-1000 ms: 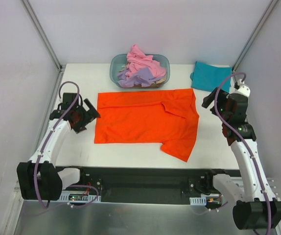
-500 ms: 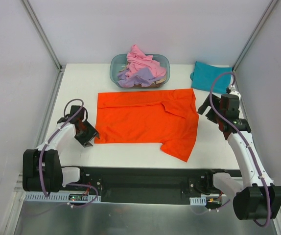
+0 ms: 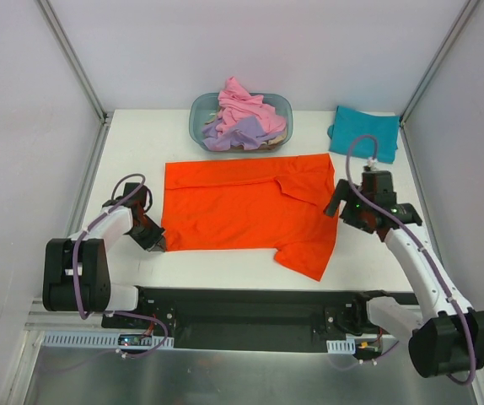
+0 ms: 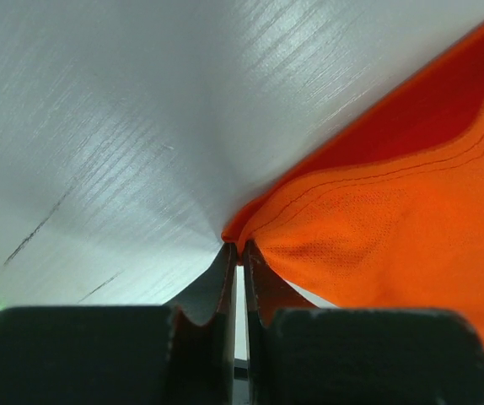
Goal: Fold and stack the t-shirts
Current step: Fold the tshirt
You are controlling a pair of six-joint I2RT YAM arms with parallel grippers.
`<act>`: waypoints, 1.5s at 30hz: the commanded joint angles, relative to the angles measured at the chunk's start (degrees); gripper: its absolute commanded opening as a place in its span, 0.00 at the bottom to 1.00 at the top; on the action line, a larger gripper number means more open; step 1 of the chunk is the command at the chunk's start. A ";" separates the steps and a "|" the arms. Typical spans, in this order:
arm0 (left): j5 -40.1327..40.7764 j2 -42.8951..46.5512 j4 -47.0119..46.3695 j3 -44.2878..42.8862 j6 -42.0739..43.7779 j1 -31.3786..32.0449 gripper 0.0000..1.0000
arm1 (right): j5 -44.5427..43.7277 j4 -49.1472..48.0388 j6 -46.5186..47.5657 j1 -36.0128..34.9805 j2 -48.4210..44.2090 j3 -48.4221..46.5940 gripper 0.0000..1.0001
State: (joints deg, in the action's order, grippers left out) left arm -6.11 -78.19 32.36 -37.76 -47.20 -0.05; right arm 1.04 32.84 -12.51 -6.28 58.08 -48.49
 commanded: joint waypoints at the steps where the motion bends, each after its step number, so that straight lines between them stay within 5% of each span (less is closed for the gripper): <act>1: -0.57 0.40 -4.50 1.72 -1.40 0.58 0.00 | 0.55 11.36 -0.75 -11.45 4.03 -0.20 0.93; 6: -0.22 2.69 -4.50 1.81 -1.23 0.58 0.00 | 8.43 12.43 -5.41 -17.17 7.30 4.88 0.87; 14: 0.75 2.61 -4.50 1.90 -1.75 0.58 0.00 | 5.55 11.56 -7.61 -26.05 14.59 7.97 0.68; 24: 2.24 3.31 -4.67 2.42 -2.54 0.58 0.00 | 2.31 11.72 -10.15 -28.08 25.32 6.48 0.49; 30: 2.68 6.46 -4.50 4.88 -3.07 0.58 0.00 | 0.80 13.65 -12.10 -29.48 23.31 6.65 0.15; 31: 2.68 7.26 -4.50 5.93 -3.25 0.58 0.00 | 1.24 14.35 -11.84 -29.92 22.78 7.26 0.02; 37: 2.15 15.51 -2.31 9.98 -6.68 0.58 0.00 | 6.43 16.99 -14.47 -34.66 17.33 10.08 0.01; 45: 2.94 23.97 1.57 7.09 -6.06 0.58 0.00 | 1.87 25.78 -12.46 -34.42 12.49 1.23 0.01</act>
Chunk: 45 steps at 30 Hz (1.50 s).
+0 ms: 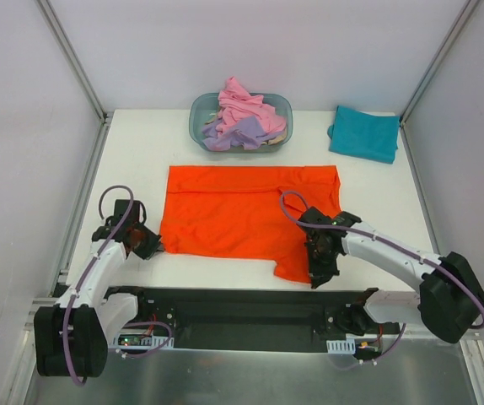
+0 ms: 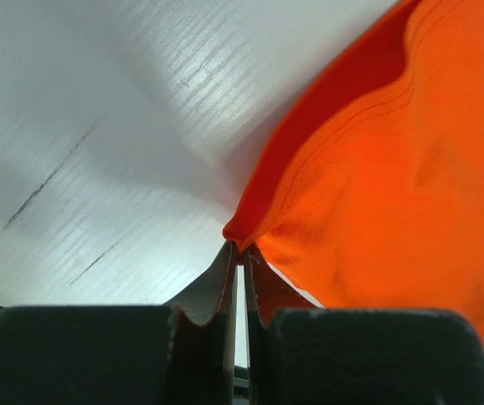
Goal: Fold and stack the t-shirts
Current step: Fold the tshirt
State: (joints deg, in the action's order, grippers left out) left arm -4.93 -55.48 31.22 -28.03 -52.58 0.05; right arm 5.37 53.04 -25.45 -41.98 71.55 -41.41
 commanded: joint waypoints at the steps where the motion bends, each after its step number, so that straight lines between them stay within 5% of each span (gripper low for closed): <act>1: 1.33 1.08 2.70 -4.38 -0.34 0.47 0.00 | -2.73 5.76 1.10 3.89 -0.45 -7.27 0.01; 15: -1.58 -17.37 -4.76 -21.53 1.51 0.47 0.00 | -4.49 -0.73 13.66 22.54 10.26 -29.86 0.01; 34: -0.08 -38.55 -5.91 -38.49 2.92 0.47 0.00 | -8.79 -0.75 19.92 28.44 43.14 -65.88 0.01; 38: -1.22 -40.32 -5.91 -39.82 3.27 0.47 0.00 | -7.48 0.05 19.56 28.62 44.91 -65.92 0.01; 45: -0.70 -31.98 -5.91 -34.21 3.89 0.47 0.00 | -6.86 -2.94 18.86 28.62 30.43 -49.87 0.01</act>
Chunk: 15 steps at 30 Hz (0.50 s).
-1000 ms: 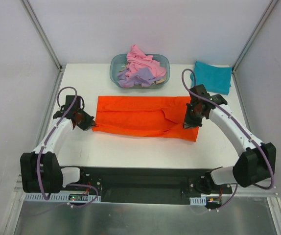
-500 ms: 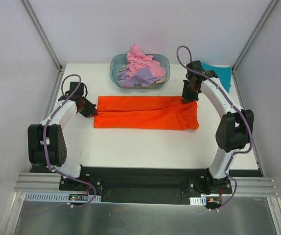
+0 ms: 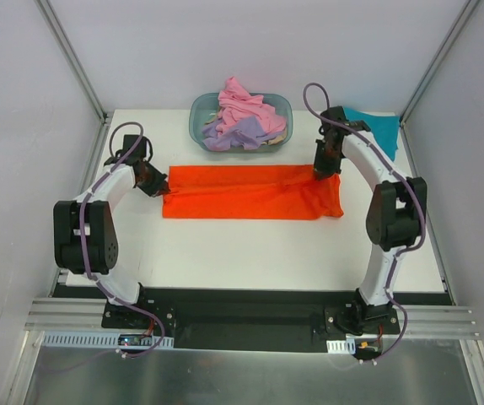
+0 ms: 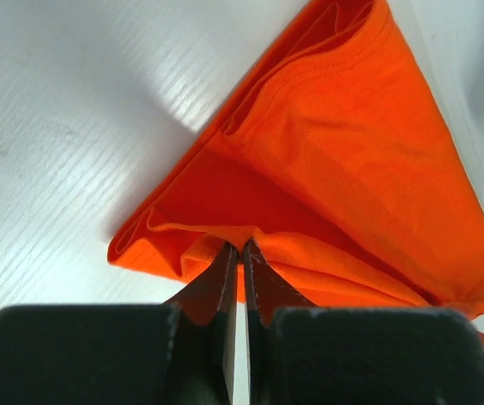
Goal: Fold and stack the t-shirts
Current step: Fold the tshirt
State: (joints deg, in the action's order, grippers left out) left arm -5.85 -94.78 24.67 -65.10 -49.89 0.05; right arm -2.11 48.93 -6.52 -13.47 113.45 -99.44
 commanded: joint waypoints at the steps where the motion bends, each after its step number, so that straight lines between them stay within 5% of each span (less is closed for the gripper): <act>1: 0.13 8.90 0.65 5.48 0.94 0.47 0.00 | 1.14 1.26 0.02 0.12 -15.58 10.38 0.01; 15: -0.84 35.27 2.05 28.62 0.76 0.47 0.00 | 11.33 9.35 -5.60 -6.21 -46.02 42.82 0.01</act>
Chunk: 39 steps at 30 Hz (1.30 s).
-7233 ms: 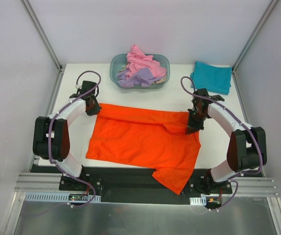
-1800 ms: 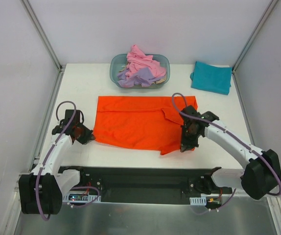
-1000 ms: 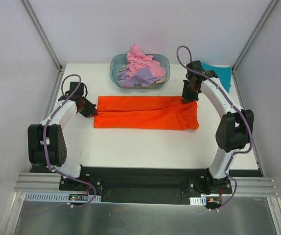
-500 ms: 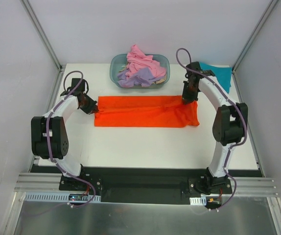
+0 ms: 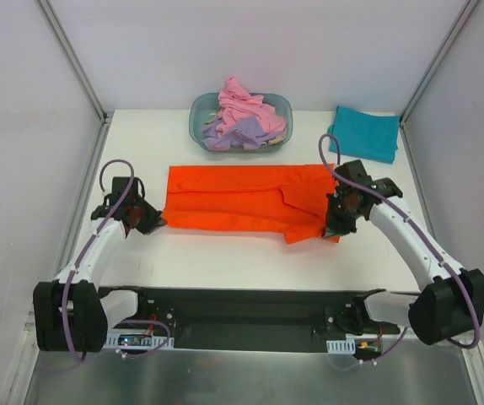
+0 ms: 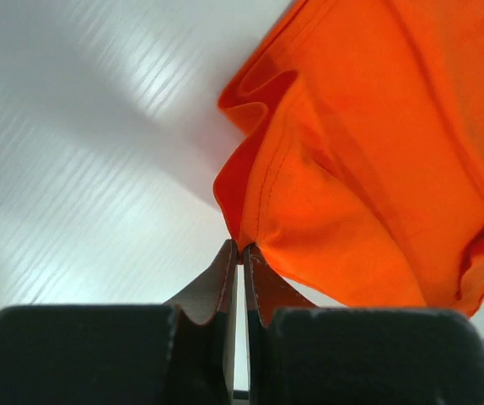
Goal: Fold and stack the t-shirts
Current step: Fold the tshirt
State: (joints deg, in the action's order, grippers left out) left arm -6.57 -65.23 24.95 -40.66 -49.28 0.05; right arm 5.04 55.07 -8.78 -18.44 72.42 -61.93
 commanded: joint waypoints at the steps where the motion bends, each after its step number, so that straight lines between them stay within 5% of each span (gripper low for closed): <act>1: -0.02 6.77 2.20 5.15 0.15 0.47 0.00 | 4.45 2.94 -4.22 -1.34 -5.97 6.20 0.01; 9: 2.61 6.62 3.00 2.45 0.15 0.47 0.00 | 3.05 0.39 -3.45 -1.34 -4.84 2.72 0.01; 30: 3.49 -23.97 2.12 -19.71 1.90 0.47 0.00 | -3.28 -2.33 2.45 4.55 30.57 -30.24 0.01; 39: 5.08 -32.76 2.21 -28.15 6.37 0.47 0.17 | -7.85 -1.89 3.24 7.27 43.76 -39.84 0.02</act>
State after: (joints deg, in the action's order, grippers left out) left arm -2.44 -95.44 26.89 -63.79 -46.85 0.05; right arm 0.56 52.38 -6.26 -12.86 113.06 -97.23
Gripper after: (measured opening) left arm 0.115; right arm 0.021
